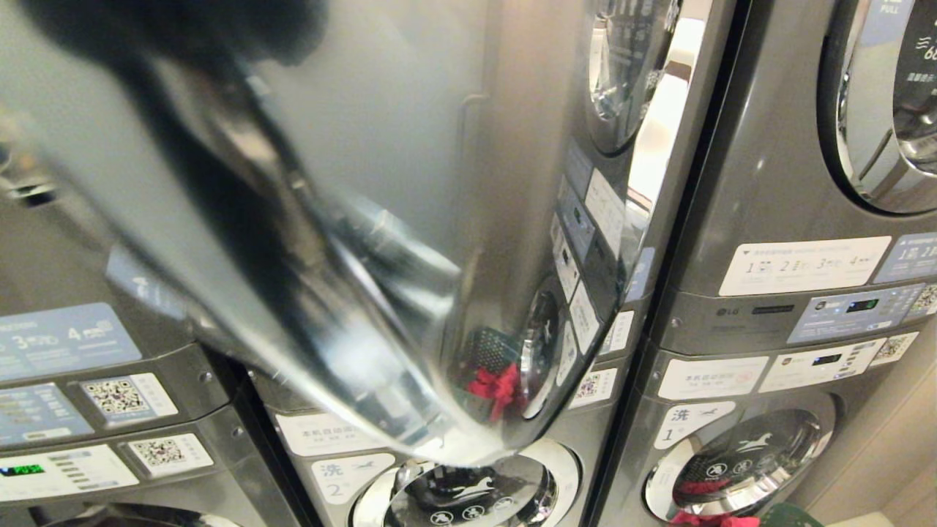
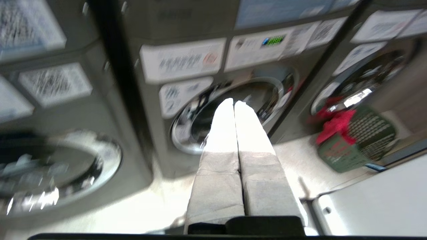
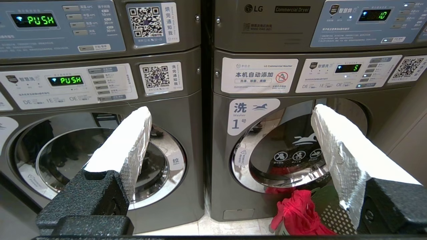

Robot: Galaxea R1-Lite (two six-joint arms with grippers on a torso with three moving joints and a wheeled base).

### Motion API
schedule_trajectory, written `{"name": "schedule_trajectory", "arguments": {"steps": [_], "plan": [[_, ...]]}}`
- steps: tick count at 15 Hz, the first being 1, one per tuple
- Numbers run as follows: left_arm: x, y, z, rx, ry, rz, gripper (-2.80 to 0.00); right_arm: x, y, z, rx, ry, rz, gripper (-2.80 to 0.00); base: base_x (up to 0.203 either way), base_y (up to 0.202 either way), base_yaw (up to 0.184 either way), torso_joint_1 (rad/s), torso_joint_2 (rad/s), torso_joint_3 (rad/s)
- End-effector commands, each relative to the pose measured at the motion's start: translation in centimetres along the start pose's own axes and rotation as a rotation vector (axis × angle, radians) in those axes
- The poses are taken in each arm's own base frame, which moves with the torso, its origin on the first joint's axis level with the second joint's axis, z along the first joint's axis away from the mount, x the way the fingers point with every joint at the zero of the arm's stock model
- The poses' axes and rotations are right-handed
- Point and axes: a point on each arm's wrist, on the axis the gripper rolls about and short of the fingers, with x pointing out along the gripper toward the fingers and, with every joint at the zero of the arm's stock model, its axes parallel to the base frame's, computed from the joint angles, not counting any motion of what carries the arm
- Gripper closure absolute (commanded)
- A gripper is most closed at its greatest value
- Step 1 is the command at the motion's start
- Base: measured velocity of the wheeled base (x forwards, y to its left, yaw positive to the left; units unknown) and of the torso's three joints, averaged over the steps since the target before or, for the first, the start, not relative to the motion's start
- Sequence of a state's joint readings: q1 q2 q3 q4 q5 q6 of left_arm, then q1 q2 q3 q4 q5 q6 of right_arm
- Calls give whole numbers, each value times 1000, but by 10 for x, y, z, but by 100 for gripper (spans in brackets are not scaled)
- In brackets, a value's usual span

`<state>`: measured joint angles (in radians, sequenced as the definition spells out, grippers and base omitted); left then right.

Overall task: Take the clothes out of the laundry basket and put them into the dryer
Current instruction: Open the dryer

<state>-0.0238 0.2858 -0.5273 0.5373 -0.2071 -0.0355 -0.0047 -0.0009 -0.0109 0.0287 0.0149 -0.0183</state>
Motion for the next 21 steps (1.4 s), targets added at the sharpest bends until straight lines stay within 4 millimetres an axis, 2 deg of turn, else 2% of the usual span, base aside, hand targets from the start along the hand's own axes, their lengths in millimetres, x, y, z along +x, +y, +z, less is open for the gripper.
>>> {"name": "schedule_trajectory", "arguments": {"steps": [1, 5, 7, 9, 13, 15, 21], "plan": [[3, 2, -14, -7, 30, 45, 0, 0, 0, 0, -1, 1, 1, -280, 0, 0, 0, 0, 0, 0], [13, 7, -59, -11, 48, 107, 0, 0, 0, 0, 3, 1, -1, -280, 0, 0, 0, 0, 0, 0], [12, 6, -71, -12, -2, 85, 0, 0, 0, 0, 1, 0, -1, -280, 0, 0, 0, 0, 0, 0], [17, 7, -73, -3, -47, 58, 0, 0, 0, 0, -3, 0, -1, -280, 0, 0, 0, 0, 0, 0], [36, 12, -77, 133, -311, 106, 0, 0, 0, 0, 11, 0, -9, -280, 0, 0, 0, 0, 0, 0], [41, 15, -84, 203, -293, 203, 0, 0, -1, 0, 23, 1, -27, -280, 0, 0, 0, 0, 0, 0], [41, 16, -86, 144, -280, 205, 0, 0, -1, 1, 29, -7, -27, -280, 0, 0, 0, 0, 0, 0]]}}
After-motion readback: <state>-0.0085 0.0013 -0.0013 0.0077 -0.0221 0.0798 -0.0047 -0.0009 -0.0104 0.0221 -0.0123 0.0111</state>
